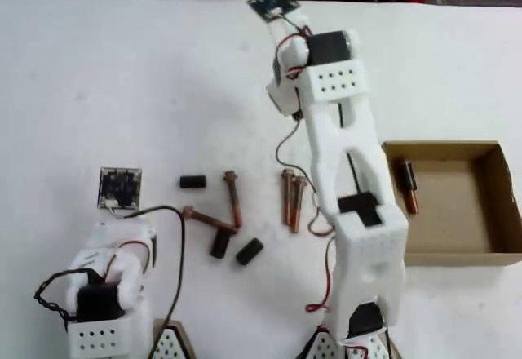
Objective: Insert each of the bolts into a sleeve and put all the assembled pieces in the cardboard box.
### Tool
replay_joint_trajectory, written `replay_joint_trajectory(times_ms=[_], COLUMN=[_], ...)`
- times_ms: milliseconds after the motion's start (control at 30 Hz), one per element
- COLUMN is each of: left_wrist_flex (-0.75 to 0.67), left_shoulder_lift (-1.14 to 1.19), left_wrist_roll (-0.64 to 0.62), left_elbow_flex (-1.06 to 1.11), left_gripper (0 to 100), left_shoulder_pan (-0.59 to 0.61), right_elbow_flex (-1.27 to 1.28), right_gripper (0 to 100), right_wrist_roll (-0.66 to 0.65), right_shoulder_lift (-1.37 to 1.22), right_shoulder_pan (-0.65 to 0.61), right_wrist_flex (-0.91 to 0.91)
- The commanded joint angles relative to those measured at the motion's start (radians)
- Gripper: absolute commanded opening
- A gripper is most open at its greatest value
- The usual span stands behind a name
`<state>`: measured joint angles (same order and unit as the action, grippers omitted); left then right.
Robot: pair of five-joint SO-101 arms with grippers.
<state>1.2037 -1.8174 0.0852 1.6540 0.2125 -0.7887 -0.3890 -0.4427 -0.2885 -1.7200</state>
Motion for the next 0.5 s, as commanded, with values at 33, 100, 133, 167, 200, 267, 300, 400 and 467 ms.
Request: replay_joint_trajectory(times_ms=[33,100,133,167,200,267,300,400,467], left_wrist_flex=[-0.008,-0.008,-0.006,-0.005,-0.005,-0.003,-0.003,-0.002,-0.002], left_shoulder_lift=[-0.005,-0.005,-0.005,-0.005,-0.005,-0.005,-0.005,-0.005,-0.005], left_wrist_roll=[-0.003,-0.003,-0.003,-0.003,-0.003,-0.003,-0.003,-0.003,-0.003], left_elbow_flex=[-0.011,-0.011,-0.011,-0.011,-0.011,-0.009,-0.009,-0.009,-0.009], left_gripper=[2,2,2,2,2,2,2,2,2], left_shoulder_pan=[0.01,0.01,0.01,0.01,0.01,0.01,0.01,0.01,0.01], right_elbow_flex=[0.126,0.193,0.222,0.253,0.281,0.341,0.373,0.47,0.539], right_gripper=[1.6,1.6,1.6,1.6,1.6,1.6,1.6,1.6,1.6], right_wrist_roll=[0.008,0.008,0.008,0.008,0.008,0.008,0.008,0.003,0.002], right_shoulder_lift=[0.246,0.32,0.355,0.39,0.427,0.496,0.53,0.636,0.707], right_shoulder_pan=[-0.01,-0.01,-0.01,-0.01,-0.01,-0.01,-0.01,-0.01,-0.01], right_wrist_flex=[-0.044,-0.042,-0.042,-0.042,-0.042,-0.042,-0.042,-0.041,-0.03])
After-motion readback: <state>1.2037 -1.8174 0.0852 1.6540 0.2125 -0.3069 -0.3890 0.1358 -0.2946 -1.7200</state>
